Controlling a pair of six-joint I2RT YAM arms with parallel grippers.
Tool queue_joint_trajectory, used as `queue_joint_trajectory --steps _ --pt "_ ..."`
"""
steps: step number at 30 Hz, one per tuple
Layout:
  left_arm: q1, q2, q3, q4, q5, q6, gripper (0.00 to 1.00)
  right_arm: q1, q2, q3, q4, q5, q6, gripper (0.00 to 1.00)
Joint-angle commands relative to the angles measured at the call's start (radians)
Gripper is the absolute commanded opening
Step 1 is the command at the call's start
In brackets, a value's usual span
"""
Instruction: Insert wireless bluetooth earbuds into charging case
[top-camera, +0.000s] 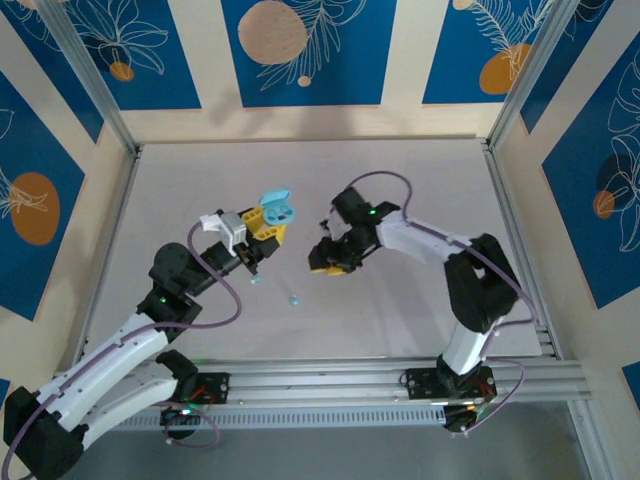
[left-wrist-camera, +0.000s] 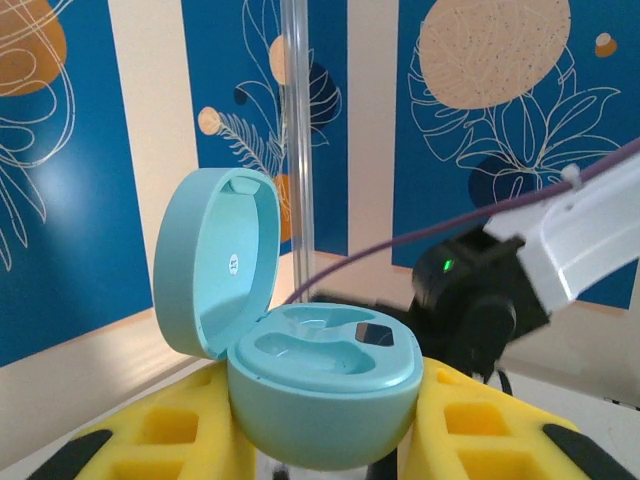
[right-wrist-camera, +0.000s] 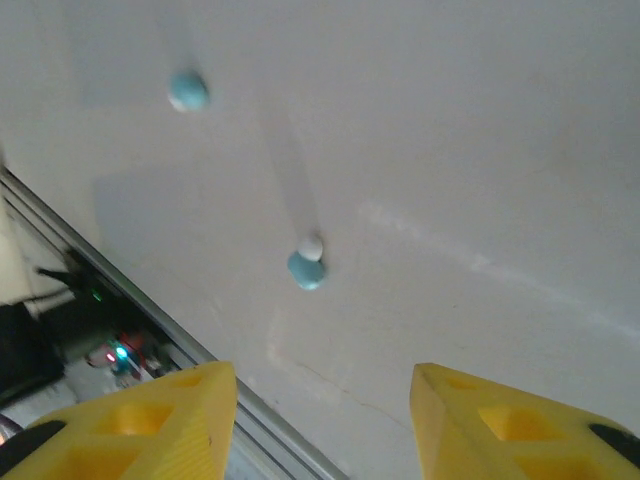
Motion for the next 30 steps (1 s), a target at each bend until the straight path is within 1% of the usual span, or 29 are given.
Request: queue_joint_trajectory --steps 1,3,5,8,9,12,15,18,21,25,30 --pt "-0.007 -0.033 0.045 -0.048 -0.029 0.031 0.24 0.052 0.085 0.074 0.005 0.007 0.001 0.49" --pt "-0.007 -0.049 0.052 -0.067 -0.041 0.031 0.24 0.078 0.155 0.127 0.032 -0.012 -0.006 0.46" --pt "-0.007 -0.064 0.062 -0.090 -0.051 0.034 0.24 0.099 0.222 0.193 0.041 -0.026 -0.007 0.45" --pt "-0.006 -0.088 0.075 -0.127 -0.065 0.040 0.24 0.131 0.325 0.330 0.004 -0.020 -0.014 0.43" --pt "-0.007 -0.097 0.078 -0.137 -0.071 0.042 0.24 0.142 0.361 0.382 -0.020 -0.010 -0.016 0.39" --pt "-0.006 -0.118 0.087 -0.161 -0.079 0.049 0.24 0.161 0.458 0.514 -0.079 0.004 0.014 0.39" --pt "-0.007 -0.131 0.097 -0.180 -0.085 0.055 0.24 0.184 0.522 0.605 -0.105 -0.003 0.040 0.39" --pt "-0.006 -0.139 0.106 -0.199 -0.085 0.062 0.24 0.214 0.573 0.693 -0.167 0.048 0.053 0.41" --pt "-0.006 -0.145 0.109 -0.206 -0.086 0.063 0.24 0.225 0.606 0.738 -0.210 0.115 0.091 0.41" --pt "-0.007 -0.145 0.109 -0.206 -0.085 0.062 0.24 0.233 0.618 0.746 -0.193 0.116 0.125 0.41" --pt "-0.006 -0.145 0.110 -0.206 -0.086 0.057 0.24 0.248 0.660 0.809 -0.236 0.160 0.138 0.42"
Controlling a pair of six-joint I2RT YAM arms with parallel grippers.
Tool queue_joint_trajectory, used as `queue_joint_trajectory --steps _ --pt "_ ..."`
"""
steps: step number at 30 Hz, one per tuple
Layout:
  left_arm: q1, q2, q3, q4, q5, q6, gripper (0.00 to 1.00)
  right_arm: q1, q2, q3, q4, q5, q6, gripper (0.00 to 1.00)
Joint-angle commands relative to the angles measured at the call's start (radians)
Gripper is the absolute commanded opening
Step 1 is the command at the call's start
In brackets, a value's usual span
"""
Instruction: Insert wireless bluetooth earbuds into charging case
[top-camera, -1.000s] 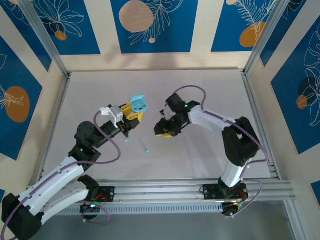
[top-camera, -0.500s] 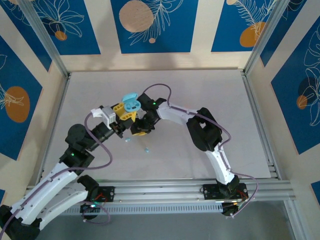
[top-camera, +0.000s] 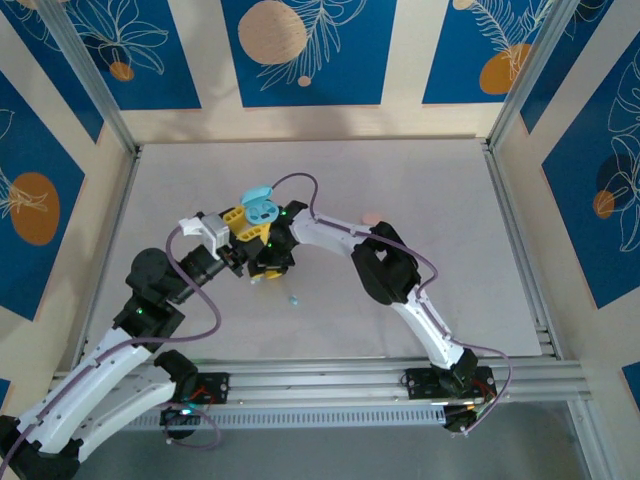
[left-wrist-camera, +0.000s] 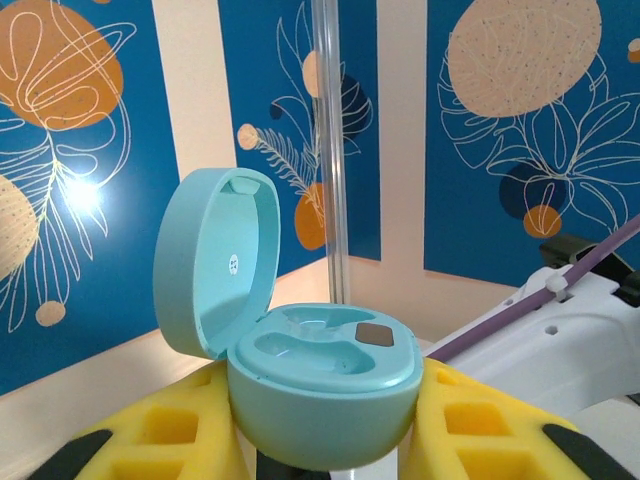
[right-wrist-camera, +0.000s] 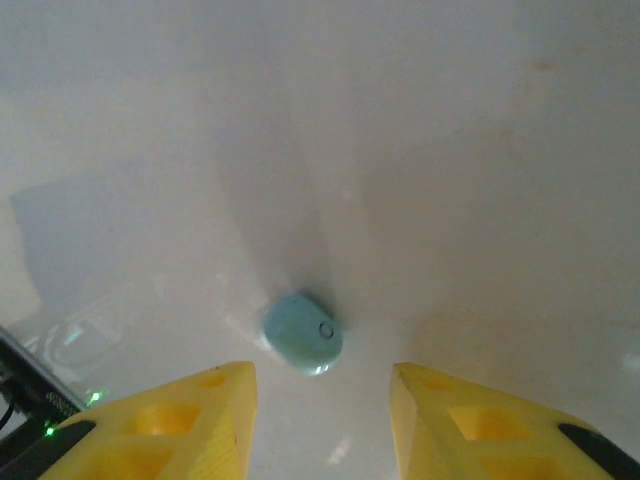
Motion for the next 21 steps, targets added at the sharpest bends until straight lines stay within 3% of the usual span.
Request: queue_joint_trajectory --steps 1,11,21 --pt "-0.007 -0.014 0.031 0.007 -0.013 0.006 0.24 0.010 0.028 0.049 -0.056 0.038 0.037 0.42" --pt "-0.007 -0.014 0.032 -0.001 -0.011 0.000 0.24 0.043 0.101 0.161 -0.119 0.102 0.062 0.45" --pt "-0.006 -0.007 0.037 0.003 -0.006 -0.009 0.24 0.101 0.180 0.300 -0.263 0.345 0.024 0.41"
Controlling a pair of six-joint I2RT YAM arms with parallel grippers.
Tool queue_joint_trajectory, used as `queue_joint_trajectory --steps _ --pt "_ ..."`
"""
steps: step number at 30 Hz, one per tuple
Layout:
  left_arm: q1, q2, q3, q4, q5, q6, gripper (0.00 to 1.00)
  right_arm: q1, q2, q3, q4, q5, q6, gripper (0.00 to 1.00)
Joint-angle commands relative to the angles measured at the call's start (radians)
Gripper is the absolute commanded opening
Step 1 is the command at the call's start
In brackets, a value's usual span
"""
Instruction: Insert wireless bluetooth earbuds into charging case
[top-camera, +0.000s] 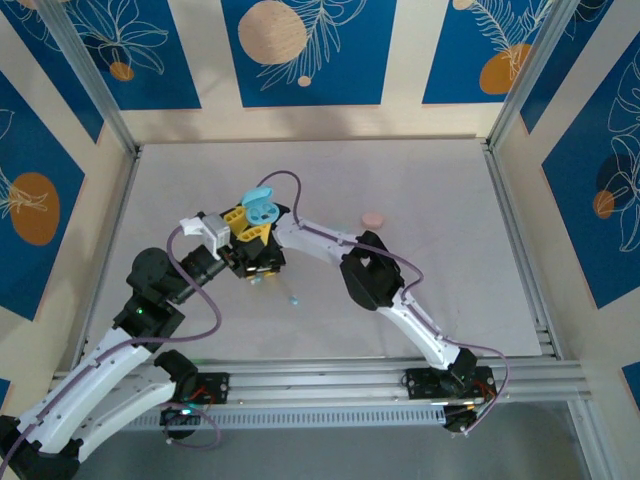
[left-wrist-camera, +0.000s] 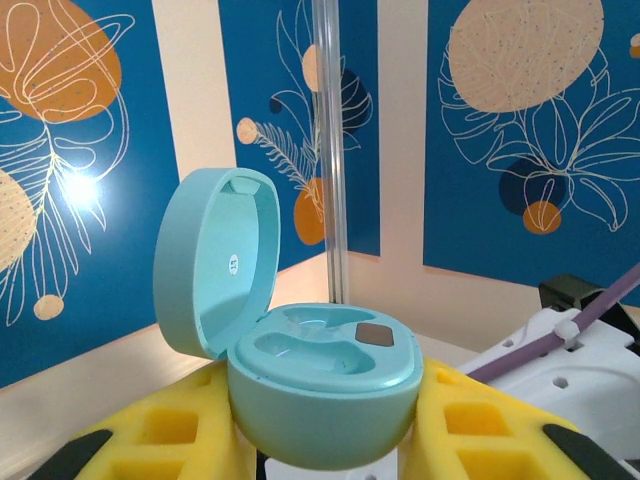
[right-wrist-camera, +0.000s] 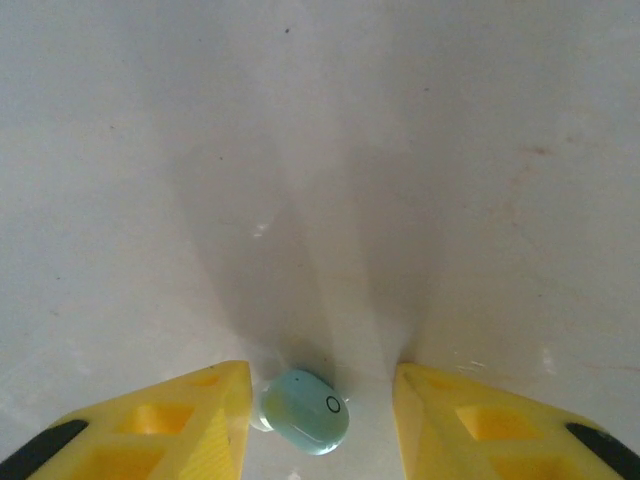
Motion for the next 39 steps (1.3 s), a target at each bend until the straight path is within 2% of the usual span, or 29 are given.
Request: queue_joint_trajectory --steps 1,8,16,27,34,39 --pt "-0.007 -0.006 0.037 0.015 -0.006 -0.006 0.24 0.024 0.048 0.034 -0.083 0.104 -0.023 0.40" --pt "-0.006 -0.003 0.047 0.012 -0.001 -0.006 0.24 0.027 -0.011 -0.008 -0.101 0.135 -0.069 0.36" --pt "-0.007 0.012 0.052 0.015 0.002 -0.008 0.24 0.015 -0.100 -0.108 -0.078 0.114 -0.094 0.39" --pt "-0.007 0.021 0.057 0.014 0.009 -0.005 0.24 0.030 -0.156 -0.177 -0.114 0.054 -0.208 0.40" --pt "-0.007 0.020 0.055 0.018 0.009 -0.008 0.24 0.027 -0.215 -0.279 -0.127 0.086 -0.269 0.41" --pt "-0.006 0.020 0.056 0.020 0.011 -0.008 0.24 0.009 -0.261 -0.338 -0.100 0.096 -0.249 0.41"
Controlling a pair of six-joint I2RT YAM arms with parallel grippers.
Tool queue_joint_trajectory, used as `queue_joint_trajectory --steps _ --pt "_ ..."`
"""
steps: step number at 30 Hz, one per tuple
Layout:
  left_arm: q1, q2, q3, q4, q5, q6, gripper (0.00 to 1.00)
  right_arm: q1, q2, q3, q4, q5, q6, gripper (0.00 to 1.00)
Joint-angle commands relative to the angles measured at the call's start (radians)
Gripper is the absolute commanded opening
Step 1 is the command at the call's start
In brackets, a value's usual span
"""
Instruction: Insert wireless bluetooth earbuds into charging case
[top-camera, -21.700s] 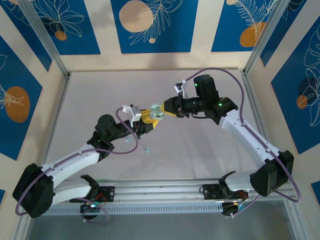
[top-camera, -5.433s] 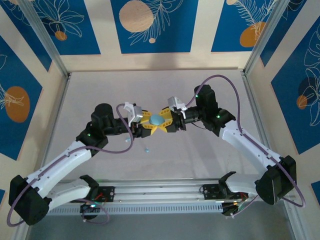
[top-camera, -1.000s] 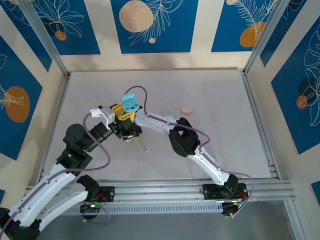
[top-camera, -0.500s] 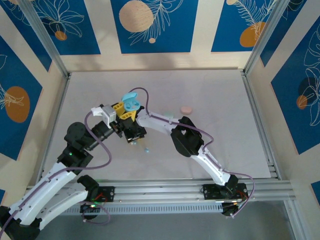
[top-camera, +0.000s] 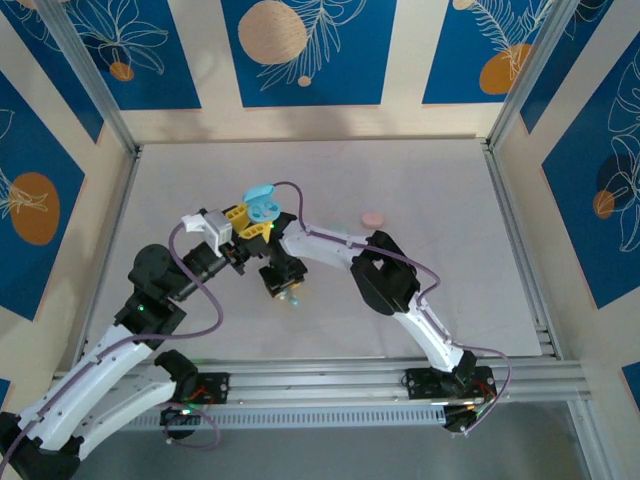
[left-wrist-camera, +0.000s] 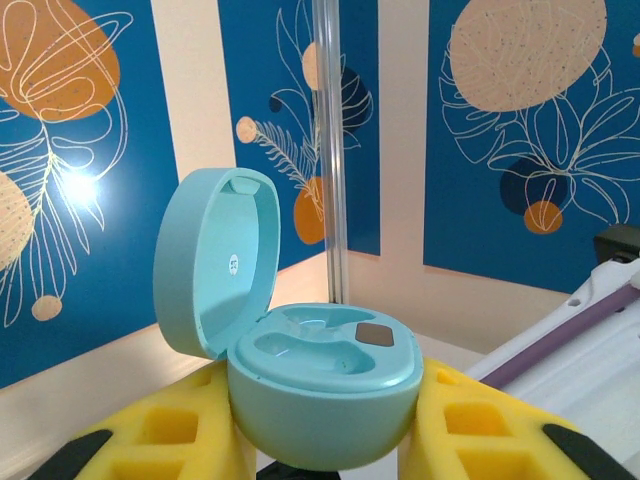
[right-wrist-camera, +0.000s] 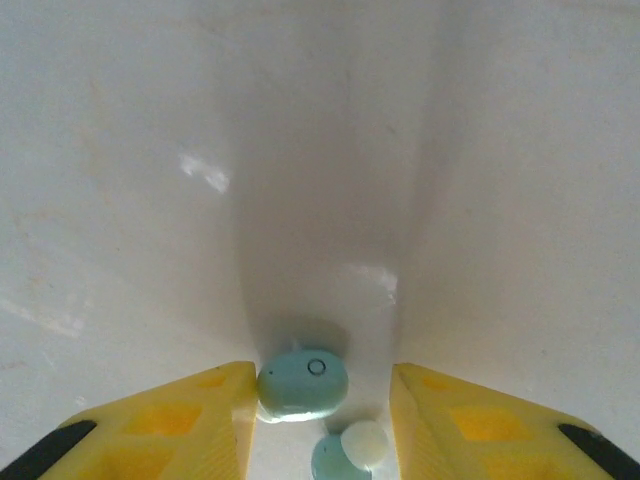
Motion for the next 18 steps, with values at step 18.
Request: queue_joint_trajectory --steps 18 --pt "-0.007 -0.014 0.031 0.014 0.006 0.000 0.24 -0.031 -0.084 -0.086 0.097 -0.153 0.236 0.39"
